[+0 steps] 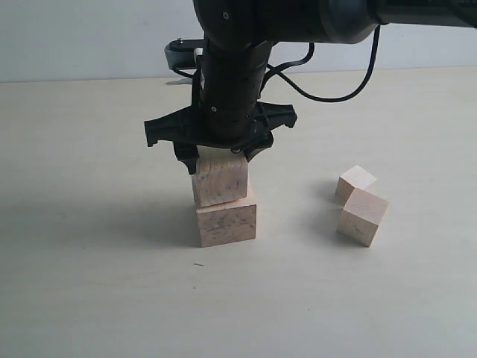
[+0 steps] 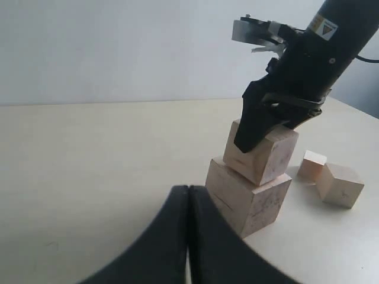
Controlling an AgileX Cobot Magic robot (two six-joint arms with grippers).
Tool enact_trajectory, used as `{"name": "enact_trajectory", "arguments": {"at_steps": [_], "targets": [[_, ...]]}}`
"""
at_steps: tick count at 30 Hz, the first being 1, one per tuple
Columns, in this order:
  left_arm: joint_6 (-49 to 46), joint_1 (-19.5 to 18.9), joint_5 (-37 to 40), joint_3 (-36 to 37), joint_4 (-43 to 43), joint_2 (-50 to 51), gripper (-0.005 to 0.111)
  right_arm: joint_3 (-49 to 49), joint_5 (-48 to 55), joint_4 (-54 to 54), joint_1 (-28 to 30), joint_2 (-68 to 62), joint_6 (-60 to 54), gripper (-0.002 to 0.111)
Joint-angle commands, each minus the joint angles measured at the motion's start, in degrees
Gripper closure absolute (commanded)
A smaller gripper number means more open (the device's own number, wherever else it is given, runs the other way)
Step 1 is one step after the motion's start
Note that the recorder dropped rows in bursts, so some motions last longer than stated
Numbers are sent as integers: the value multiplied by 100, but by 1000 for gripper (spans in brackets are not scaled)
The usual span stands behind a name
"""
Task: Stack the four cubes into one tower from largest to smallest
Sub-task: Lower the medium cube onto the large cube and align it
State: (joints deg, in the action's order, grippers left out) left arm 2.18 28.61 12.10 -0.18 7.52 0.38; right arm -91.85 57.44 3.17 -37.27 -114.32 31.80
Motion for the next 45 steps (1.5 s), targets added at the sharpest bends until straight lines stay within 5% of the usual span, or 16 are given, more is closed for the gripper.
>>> {"name": "enact_trajectory", "arguments": {"at_steps": [1,45], "targets": [[-16,-15,-16,18,11,-38,107,-57,-28,-2,-4,34,-9,43],[-16,-15,-16,18,11,-38,107,-57,197,-150,-4,34,-278,36]]}}
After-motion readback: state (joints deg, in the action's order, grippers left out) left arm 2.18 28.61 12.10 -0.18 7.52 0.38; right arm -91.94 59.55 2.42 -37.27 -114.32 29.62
